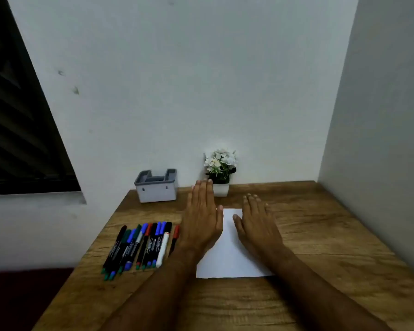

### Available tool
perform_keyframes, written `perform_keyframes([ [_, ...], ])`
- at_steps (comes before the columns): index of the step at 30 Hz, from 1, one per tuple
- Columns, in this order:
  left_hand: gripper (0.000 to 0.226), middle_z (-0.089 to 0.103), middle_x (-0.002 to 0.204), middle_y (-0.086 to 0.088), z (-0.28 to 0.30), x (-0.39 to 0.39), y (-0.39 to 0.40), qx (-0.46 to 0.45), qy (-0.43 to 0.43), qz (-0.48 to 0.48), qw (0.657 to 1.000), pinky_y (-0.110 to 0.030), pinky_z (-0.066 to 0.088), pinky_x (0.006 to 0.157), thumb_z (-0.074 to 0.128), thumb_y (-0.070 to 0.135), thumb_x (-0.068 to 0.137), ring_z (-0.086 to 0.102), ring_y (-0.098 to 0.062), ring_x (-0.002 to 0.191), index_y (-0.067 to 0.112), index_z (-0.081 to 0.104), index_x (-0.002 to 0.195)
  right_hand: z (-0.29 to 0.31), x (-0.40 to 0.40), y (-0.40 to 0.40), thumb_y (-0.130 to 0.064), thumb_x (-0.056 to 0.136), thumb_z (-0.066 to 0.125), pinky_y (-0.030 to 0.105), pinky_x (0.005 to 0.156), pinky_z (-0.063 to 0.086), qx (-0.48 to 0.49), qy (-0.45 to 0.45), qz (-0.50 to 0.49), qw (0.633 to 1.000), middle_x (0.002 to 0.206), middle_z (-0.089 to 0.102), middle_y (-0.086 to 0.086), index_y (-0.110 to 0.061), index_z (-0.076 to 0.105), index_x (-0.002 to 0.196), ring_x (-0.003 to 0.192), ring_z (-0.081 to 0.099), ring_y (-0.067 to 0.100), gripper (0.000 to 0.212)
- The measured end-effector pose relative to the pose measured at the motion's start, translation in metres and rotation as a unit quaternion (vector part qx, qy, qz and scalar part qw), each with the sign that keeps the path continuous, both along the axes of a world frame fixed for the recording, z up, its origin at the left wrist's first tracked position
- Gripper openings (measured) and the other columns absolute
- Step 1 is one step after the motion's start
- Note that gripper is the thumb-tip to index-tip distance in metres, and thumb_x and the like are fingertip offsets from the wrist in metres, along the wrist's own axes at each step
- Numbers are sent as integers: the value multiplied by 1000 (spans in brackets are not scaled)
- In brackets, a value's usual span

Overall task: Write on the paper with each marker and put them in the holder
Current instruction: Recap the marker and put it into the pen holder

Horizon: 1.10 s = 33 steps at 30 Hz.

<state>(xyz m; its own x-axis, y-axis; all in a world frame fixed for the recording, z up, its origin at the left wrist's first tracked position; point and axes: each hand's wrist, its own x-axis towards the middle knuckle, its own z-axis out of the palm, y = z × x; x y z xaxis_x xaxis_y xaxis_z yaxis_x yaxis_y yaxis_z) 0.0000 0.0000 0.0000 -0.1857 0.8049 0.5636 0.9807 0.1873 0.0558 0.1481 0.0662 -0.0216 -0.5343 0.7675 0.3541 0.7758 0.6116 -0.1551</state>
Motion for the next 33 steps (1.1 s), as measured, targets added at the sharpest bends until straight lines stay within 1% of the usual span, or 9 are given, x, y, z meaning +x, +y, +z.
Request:
perform_keyframes([
  [2,69,29,158,-17,-7,0,-1,-8,-32,11,999,-39,7,122,24,40,96,25,-28,148,2,23,154,-4,2,0,-48,104,10,49,127,18,-49,-29,-3,998,168,27,15,-4,25,160,156,23,28,72],
  [4,71,22,161,-16,-18,2,-5,-47,-69,13,996,-34,-1,121,17,43,96,17,-26,150,3,16,155,-6,7,0,-46,109,18,47,129,11,-85,-51,6,995,170,19,12,-7,17,162,158,16,25,65],
  [7,66,9,164,-12,-28,1,-8,-116,-119,7,986,-32,-4,122,24,41,103,6,-23,152,7,5,156,-8,8,-5,-45,110,25,49,129,12,-108,-75,21,991,171,17,12,-7,16,162,158,15,26,65],
  [12,63,11,164,-11,-34,2,-19,-192,-173,4,966,-32,1,123,28,37,105,9,-21,152,7,6,157,-11,6,-6,-46,109,27,51,129,9,-128,-111,26,985,171,17,12,-9,19,161,159,14,27,65],
  [22,61,15,163,-13,-34,10,-38,-190,-149,13,970,-33,1,122,28,34,105,11,-24,151,6,10,156,-13,12,-13,-47,108,30,50,129,11,-120,-122,44,984,170,19,11,-10,25,160,158,16,24,64],
  [25,60,20,162,-13,-34,10,-42,-185,-144,16,972,-34,7,123,29,34,105,16,-24,150,5,13,156,-12,13,-15,-48,108,31,50,129,12,-114,-125,47,985,170,20,10,-12,26,160,158,16,23,64],
  [29,59,32,155,-15,-32,5,-43,-158,-111,45,980,-37,19,121,30,35,102,31,-26,143,6,22,153,-6,7,-18,-47,108,34,47,129,16,-99,-88,54,990,169,24,11,-10,28,159,157,19,24,63],
  [31,54,45,143,-14,-29,0,-43,-130,-79,70,986,-39,31,114,34,34,98,43,-25,130,7,33,146,-2,-2,-19,-44,107,37,46,126,22,-74,-68,67,993,165,32,12,-8,35,154,153,28,25,59],
  [33,44,53,127,-11,-22,-5,-44,-118,-54,98,987,-35,39,101,41,28,92,49,-23,114,10,43,132,2,-15,-22,-43,107,39,44,123,28,-63,-55,79,993,159,40,11,-8,40,151,147,37,26,56],
])
